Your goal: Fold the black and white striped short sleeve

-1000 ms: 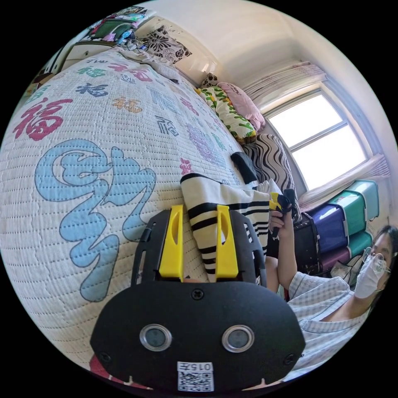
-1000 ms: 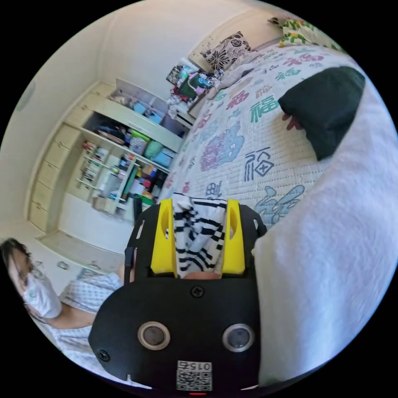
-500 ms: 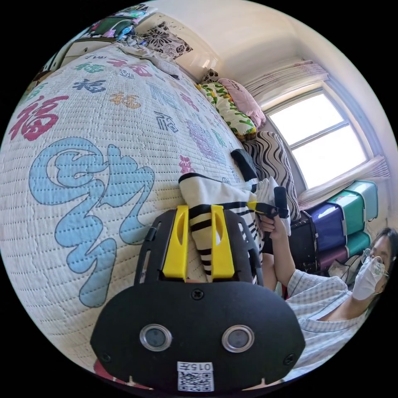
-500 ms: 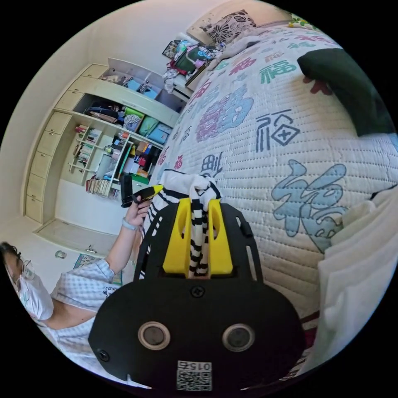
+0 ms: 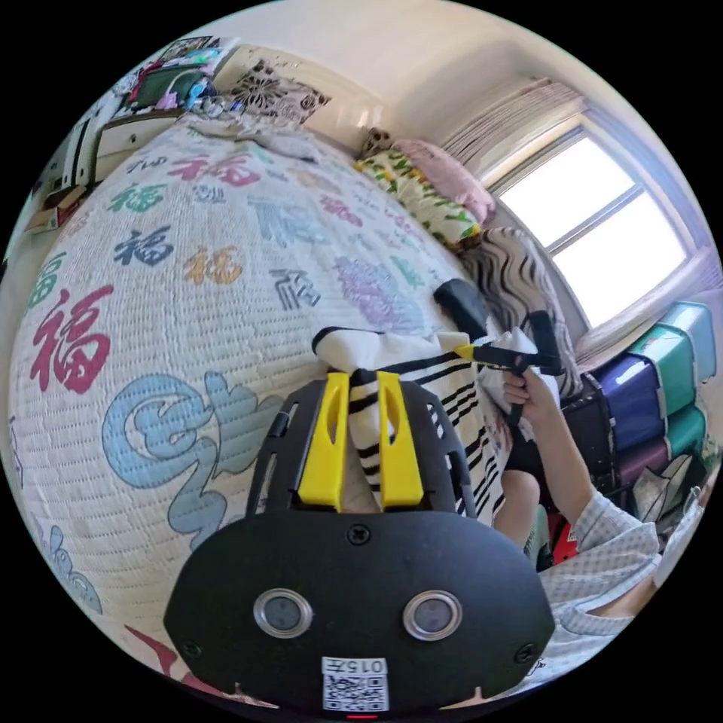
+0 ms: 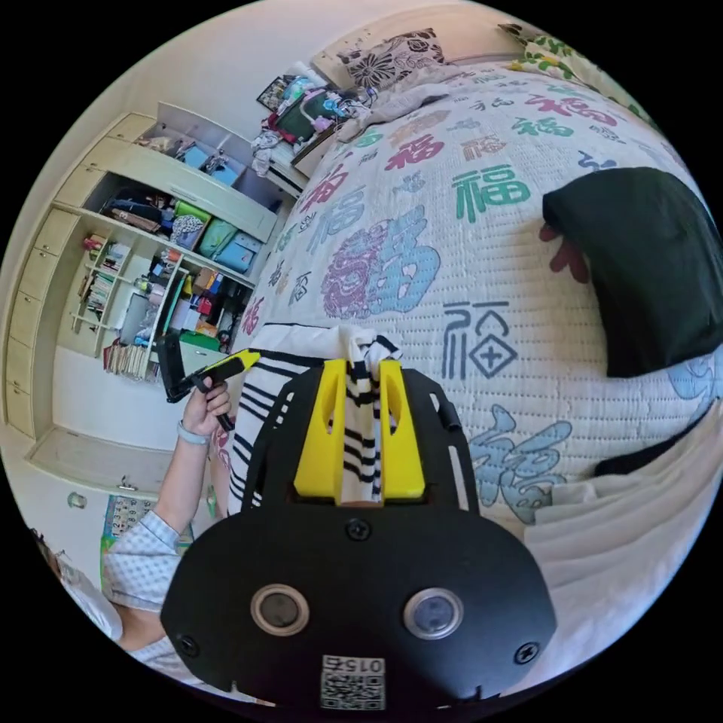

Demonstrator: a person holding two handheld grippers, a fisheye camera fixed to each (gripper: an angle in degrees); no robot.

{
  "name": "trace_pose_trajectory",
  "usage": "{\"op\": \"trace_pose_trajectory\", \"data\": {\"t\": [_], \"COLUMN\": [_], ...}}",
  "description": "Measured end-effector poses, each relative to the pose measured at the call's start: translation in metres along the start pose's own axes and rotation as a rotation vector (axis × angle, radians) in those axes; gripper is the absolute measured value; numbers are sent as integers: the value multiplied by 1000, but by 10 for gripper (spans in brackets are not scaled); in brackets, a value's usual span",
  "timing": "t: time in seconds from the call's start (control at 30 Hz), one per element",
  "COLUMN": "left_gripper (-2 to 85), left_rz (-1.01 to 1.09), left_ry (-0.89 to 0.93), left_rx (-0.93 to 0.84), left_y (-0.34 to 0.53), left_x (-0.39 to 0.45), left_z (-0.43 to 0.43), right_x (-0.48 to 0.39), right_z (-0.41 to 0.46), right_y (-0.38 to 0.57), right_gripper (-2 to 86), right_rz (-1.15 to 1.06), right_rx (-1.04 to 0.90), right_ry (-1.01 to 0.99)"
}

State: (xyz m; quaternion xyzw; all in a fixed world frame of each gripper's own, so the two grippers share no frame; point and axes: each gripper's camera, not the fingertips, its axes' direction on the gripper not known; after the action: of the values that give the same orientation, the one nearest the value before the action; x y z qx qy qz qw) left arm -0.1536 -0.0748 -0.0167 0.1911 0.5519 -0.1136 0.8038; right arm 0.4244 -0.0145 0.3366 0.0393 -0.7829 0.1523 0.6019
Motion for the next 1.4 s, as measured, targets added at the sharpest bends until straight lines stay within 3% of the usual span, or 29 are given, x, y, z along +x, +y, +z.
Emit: {"op": "trace_pose_trajectory", "data": {"t": [0.23, 0.43, 0.57, 0.77, 0.97, 1.2, 1.4], "left_gripper": [110, 125, 56, 1, 12, 60, 78], "left_rz": [417, 508, 539, 562, 546, 506, 511], "left_ry": [48, -128, -279, -264, -337, -247, -242], "left_rx": [36, -31, -43, 44, -93, -15, 4], "left_y": [132, 218, 243, 263, 274, 273, 257], "left_x": [117, 183, 201, 228, 224, 226, 231], "left_z": [-64, -34, -6, -34, 3, -36, -26], "right_x": [-52, -51, -41, -52, -38, -48, -32], "right_z": [-36, 12, 29, 4, 36, 0, 8], "right_y": [144, 213, 219, 246, 249, 235, 142], "right_gripper": [109, 99, 37, 1, 5, 71, 102], "right_rz": [-266, -168, -114, -145, -60, -127, -121], "right_rx": [-27, -147, -119, -35, -105, 56, 184], "right_ry": [-73, 7, -4, -60, 33, 54, 73]}}
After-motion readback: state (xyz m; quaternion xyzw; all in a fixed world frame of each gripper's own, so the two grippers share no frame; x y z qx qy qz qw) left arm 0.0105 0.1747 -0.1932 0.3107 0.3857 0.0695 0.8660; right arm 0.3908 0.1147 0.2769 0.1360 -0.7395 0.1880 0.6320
